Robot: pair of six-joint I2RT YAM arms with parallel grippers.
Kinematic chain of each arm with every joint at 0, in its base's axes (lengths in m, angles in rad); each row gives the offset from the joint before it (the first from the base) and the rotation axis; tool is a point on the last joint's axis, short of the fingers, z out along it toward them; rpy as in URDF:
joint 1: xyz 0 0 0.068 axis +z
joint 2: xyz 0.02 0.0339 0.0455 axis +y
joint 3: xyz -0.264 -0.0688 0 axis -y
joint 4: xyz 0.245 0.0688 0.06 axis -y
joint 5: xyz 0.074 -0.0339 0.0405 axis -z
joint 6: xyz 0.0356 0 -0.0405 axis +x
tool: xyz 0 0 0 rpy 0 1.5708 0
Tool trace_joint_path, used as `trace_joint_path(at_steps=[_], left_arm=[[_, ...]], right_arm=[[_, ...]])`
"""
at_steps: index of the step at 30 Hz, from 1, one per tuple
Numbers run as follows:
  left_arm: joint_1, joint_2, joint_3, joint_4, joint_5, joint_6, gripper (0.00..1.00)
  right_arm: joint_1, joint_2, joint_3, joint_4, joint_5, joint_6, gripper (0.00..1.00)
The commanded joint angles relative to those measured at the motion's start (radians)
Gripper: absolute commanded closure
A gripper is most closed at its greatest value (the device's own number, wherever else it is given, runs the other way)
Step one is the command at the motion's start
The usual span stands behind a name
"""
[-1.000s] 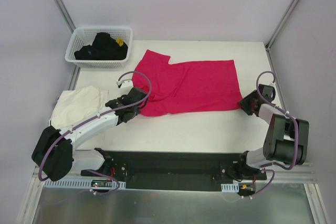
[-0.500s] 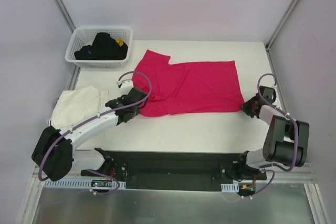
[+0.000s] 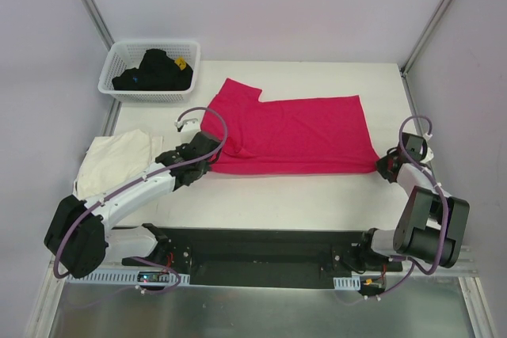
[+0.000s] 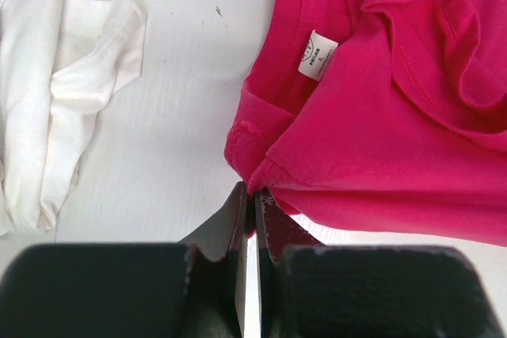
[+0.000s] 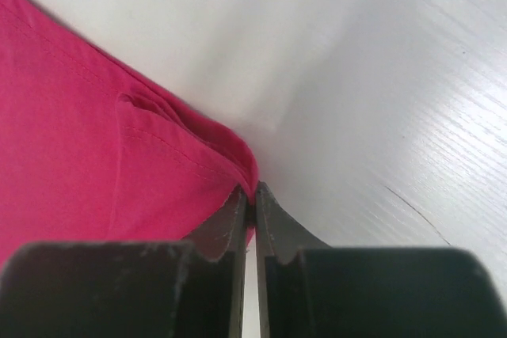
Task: Fold and stack the t-shirts
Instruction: Fold the flattened tshirt in 1/3 of the way
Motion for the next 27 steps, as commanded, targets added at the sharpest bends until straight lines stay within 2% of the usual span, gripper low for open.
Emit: trace_joint_path(at_steps=[1,3,12,21,27], left_arm=[[0.013,-0.023,0.026,-0.047,-0.039,0.029,1.00],[0.014,-0.011,0.029,-0.047,-0.028,0.026,1.00],[0.012,-0.008,0.011,-0.047,0.059,0.004,1.00],[0.011,-0.062,-0.044,-0.060,0.148,-0.032,1.00],[0.009,-0.175,-0.077,-0.073,0.125,-0.059,1.00]], right_arm=[[-0.023,-0.031,-0.002,-0.020,0.044,-0.024,0.89],[-0.023,-0.039,0.001,-0.023,0.033,-0.027,0.82],[-0.023,-0.080,0.019,-0.070,0.032,-0.040,0.64],[-0.029,-0.177,0.039,-0.083,0.067,-0.001,0.62],[0.002,-0.106,0.068,0.015,-0.045,0.066,0.61]])
